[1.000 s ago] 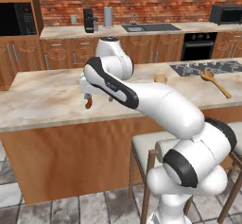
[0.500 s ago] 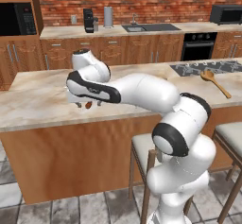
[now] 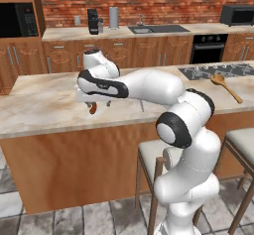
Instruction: Pick up the metallic utensils from the counter and place them in the open drawer. Make sure not to pick up any wooden utensils.
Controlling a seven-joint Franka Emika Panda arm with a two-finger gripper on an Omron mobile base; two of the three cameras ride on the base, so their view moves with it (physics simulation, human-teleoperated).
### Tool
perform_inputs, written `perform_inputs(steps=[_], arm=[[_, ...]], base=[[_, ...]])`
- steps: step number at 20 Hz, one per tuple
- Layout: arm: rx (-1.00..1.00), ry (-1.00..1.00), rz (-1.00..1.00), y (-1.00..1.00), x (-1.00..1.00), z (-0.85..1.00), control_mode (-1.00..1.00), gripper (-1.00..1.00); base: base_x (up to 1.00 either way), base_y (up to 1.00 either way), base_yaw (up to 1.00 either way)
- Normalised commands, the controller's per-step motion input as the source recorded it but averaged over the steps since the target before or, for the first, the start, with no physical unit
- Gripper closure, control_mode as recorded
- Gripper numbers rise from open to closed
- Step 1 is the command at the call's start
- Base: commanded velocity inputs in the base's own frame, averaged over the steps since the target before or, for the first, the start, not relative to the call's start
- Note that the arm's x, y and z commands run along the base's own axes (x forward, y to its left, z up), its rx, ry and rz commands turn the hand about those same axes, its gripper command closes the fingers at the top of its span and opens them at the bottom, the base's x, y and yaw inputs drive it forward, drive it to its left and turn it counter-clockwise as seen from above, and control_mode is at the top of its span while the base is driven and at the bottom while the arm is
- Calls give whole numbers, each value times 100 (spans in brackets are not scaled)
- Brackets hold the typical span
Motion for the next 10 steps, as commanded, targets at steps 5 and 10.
perform_inputs(steps=[5,10], arm=[[12,0,8,-3,70,-48,-100,-100],[14,6,18,0,39,-4,-100,-100]], base=[[0,0,0],[0,0,0]])
